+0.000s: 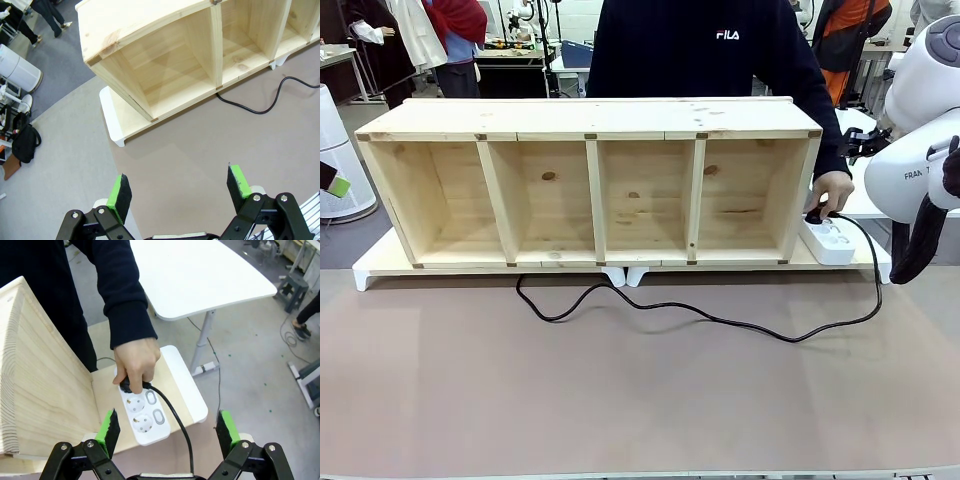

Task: Perform cable management.
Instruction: Release the Power Cable when the human grasps it.

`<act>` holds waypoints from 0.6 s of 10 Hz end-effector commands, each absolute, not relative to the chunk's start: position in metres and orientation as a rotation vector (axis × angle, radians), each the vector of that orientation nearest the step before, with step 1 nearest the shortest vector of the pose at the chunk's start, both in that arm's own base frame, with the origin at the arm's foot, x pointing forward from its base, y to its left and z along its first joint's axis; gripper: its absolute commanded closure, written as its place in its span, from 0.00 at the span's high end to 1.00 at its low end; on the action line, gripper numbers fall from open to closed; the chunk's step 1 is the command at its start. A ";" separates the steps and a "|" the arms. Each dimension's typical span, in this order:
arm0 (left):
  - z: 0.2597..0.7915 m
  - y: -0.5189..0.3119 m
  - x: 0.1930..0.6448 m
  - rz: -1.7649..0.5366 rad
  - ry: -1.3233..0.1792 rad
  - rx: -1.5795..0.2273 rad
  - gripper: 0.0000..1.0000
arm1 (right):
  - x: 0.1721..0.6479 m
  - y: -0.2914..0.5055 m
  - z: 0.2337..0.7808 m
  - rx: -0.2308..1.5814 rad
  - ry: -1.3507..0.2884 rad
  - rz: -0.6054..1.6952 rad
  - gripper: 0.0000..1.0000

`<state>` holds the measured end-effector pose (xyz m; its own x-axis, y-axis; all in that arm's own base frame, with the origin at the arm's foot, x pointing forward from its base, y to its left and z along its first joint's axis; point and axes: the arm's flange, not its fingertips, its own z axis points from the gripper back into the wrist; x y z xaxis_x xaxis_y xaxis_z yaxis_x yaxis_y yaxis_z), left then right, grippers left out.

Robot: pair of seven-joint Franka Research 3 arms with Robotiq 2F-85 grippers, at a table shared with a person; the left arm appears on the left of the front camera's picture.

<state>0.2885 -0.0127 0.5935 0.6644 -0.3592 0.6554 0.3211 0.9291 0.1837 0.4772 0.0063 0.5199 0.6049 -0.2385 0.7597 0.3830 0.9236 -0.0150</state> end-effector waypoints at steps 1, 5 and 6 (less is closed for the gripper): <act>0.593 -0.012 0.289 -0.383 -0.751 0.056 1.00 | 0.478 0.007 0.519 -0.177 -0.842 -0.368 1.00; 0.593 -0.012 0.289 -0.383 -0.751 0.056 1.00 | 0.478 0.007 0.519 -0.177 -0.842 -0.368 1.00; 0.593 -0.012 0.289 -0.383 -0.751 0.056 1.00 | 0.478 0.007 0.519 -0.177 -0.842 -0.368 1.00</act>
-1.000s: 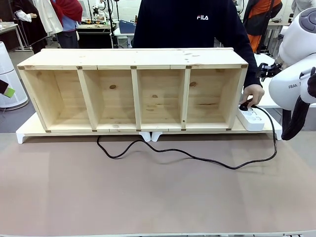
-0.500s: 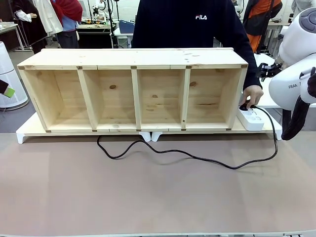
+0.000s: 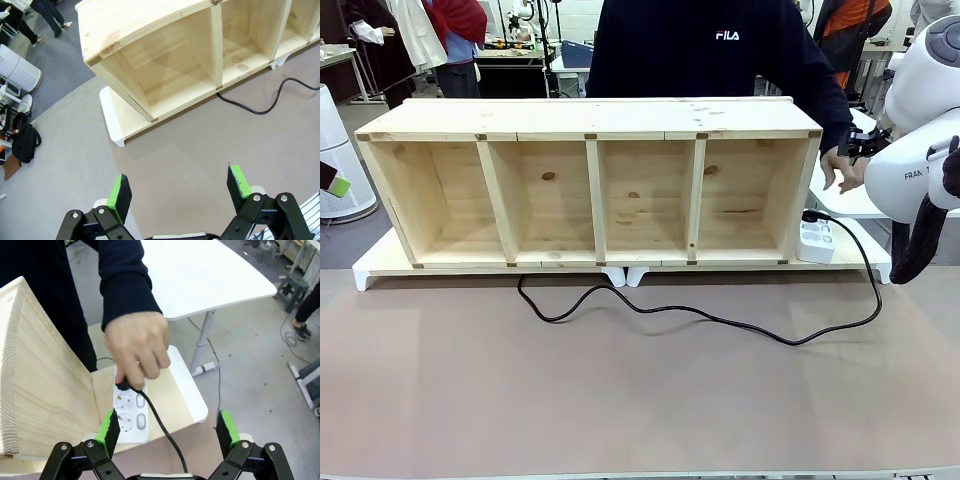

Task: Perform cable management.
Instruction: Release the Power Cable when the human grasps it.

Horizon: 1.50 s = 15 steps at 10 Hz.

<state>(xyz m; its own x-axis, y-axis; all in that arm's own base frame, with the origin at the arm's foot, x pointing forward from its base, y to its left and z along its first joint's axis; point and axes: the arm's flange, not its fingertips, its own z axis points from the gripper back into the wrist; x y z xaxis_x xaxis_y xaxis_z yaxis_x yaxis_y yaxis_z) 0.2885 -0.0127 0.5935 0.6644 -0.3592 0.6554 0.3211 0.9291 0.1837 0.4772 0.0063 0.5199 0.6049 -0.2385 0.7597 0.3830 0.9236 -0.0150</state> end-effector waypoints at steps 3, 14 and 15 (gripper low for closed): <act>0.593 -0.012 0.289 -0.383 -0.751 0.056 1.00 | 0.478 0.007 0.519 -0.177 -0.842 -0.368 1.00; 0.593 -0.012 0.289 -0.383 -0.751 0.056 1.00 | 0.478 0.007 0.519 -0.177 -0.842 -0.368 1.00; 0.593 -0.012 0.289 -0.383 -0.751 0.056 1.00 | 0.478 0.007 0.519 -0.177 -0.842 -0.368 1.00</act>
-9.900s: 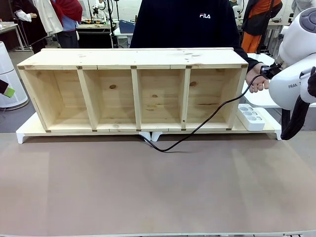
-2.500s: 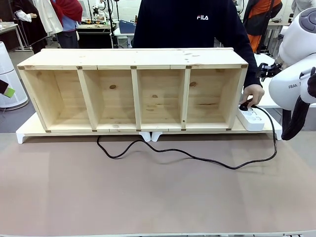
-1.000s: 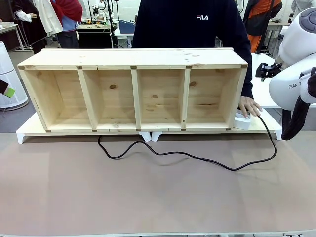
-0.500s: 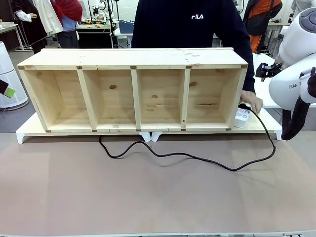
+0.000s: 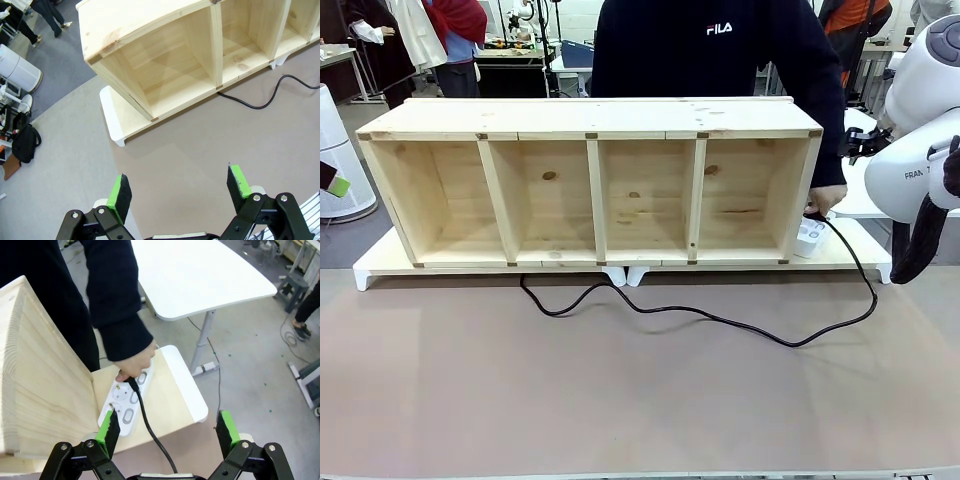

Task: Perform cable management.
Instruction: Release the Power Cable when the human grasps it.

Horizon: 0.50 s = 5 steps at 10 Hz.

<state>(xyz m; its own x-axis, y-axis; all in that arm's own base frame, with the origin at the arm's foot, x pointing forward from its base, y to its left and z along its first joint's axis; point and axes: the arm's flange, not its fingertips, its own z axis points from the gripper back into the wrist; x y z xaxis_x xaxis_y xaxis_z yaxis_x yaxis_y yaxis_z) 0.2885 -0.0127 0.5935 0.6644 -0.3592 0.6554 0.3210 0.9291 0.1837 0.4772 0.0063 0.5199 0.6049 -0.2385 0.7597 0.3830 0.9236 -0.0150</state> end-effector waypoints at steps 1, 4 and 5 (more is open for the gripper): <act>0.593 -0.012 0.289 -0.383 -0.751 0.056 1.00 | 0.478 0.007 0.519 -0.177 -0.842 -0.368 1.00; 0.593 -0.012 0.289 -0.383 -0.751 0.056 1.00 | 0.478 0.007 0.519 -0.177 -0.842 -0.368 1.00; 0.593 -0.012 0.289 -0.383 -0.751 0.056 1.00 | 0.478 0.007 0.519 -0.177 -0.842 -0.368 1.00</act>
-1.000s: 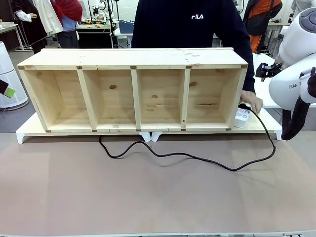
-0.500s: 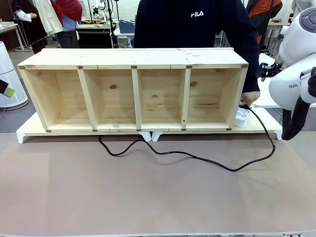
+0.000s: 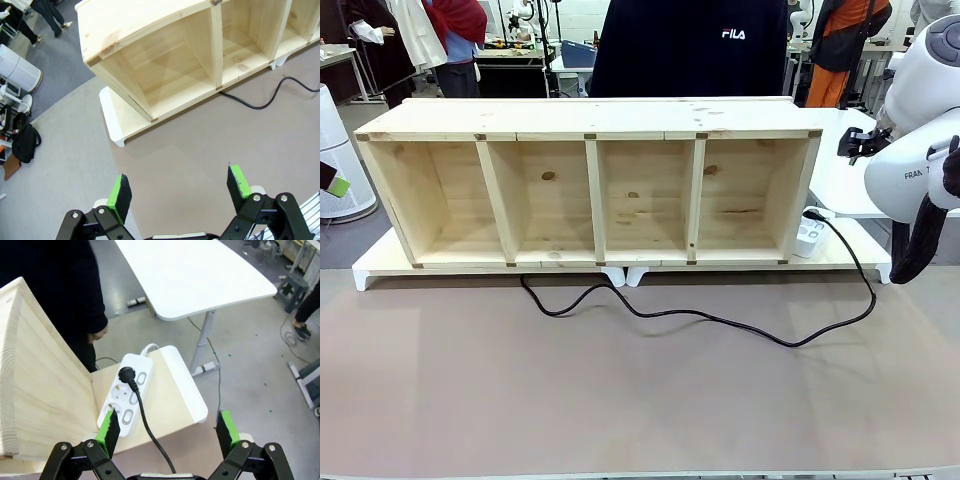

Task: Perform cable management.
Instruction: Release the Power Cable when the human grasps it.

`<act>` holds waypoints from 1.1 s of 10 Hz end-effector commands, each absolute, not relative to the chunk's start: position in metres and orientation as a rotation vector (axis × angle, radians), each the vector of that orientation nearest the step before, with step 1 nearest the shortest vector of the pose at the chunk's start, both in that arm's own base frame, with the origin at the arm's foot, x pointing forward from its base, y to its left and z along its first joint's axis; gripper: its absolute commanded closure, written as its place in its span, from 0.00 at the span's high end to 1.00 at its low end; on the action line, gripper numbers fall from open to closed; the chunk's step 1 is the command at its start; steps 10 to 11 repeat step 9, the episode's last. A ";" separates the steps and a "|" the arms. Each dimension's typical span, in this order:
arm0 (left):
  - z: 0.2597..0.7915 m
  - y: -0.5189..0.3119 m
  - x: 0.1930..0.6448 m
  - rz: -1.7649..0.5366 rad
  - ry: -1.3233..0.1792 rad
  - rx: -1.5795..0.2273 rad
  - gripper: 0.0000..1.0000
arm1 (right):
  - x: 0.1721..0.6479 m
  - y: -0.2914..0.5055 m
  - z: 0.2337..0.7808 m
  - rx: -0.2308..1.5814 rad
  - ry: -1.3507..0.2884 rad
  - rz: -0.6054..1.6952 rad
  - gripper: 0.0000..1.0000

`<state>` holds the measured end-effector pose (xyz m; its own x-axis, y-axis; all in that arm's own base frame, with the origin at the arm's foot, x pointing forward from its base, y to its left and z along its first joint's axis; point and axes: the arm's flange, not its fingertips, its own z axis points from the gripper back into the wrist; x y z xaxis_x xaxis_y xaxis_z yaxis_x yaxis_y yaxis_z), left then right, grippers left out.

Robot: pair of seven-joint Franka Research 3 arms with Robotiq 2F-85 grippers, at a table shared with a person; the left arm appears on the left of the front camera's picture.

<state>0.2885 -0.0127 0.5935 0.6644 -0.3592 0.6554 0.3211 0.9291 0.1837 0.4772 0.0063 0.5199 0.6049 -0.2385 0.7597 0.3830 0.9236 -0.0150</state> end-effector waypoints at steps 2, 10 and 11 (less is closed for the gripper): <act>0.593 -0.012 0.289 -0.383 -0.751 0.056 1.00 | 0.478 0.007 0.519 -0.177 -0.842 -0.368 1.00; 0.593 -0.012 0.289 -0.383 -0.751 0.056 1.00 | 0.478 0.007 0.519 -0.177 -0.842 -0.368 1.00; 0.593 -0.012 0.289 -0.383 -0.751 0.056 1.00 | 0.478 0.007 0.519 -0.177 -0.842 -0.368 1.00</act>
